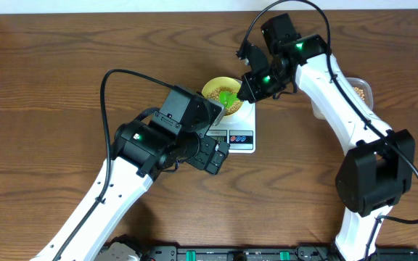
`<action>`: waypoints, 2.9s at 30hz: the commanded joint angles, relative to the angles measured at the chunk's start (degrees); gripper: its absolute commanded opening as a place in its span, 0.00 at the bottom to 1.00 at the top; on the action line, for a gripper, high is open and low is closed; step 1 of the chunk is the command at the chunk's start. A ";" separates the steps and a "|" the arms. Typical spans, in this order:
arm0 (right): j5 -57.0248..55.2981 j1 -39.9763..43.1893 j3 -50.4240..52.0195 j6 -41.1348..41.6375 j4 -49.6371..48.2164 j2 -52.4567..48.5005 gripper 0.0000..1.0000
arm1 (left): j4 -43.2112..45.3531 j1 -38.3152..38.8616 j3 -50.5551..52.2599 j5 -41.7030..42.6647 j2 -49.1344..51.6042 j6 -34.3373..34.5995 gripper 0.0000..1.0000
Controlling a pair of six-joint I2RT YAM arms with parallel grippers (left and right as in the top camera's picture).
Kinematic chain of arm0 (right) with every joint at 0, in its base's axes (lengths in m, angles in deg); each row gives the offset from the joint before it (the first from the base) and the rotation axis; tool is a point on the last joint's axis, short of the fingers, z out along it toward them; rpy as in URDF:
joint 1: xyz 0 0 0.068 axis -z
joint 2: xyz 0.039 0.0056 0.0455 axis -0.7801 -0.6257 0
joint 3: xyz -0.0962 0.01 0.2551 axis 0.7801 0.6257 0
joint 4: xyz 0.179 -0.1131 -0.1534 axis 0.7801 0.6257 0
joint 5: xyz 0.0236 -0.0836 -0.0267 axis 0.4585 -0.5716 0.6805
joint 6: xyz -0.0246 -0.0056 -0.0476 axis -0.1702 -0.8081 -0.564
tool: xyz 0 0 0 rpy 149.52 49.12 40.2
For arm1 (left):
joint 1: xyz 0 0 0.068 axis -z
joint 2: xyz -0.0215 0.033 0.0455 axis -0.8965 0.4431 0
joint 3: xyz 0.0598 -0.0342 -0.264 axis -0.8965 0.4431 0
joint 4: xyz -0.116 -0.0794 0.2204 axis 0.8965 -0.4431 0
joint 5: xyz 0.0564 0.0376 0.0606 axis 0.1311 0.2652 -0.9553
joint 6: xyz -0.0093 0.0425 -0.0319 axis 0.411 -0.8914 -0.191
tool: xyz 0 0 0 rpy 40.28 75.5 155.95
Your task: Scoop item into bowl and weigh 50g on scale
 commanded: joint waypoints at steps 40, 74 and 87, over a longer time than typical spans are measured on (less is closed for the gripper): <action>-2.49 -4.68 0.22 -0.74 -1.09 -1.97 0.01 | 0.04 -0.24 0.11 0.48 -0.07 0.04 0.98; 22.16 7.91 0.22 5.03 -1.53 -1.95 0.01 | 0.04 -0.24 0.11 0.48 -0.07 0.04 0.98; 29.05 11.58 0.20 4.33 -1.51 -0.92 0.01 | 0.04 -0.24 0.11 0.48 -0.07 0.04 0.98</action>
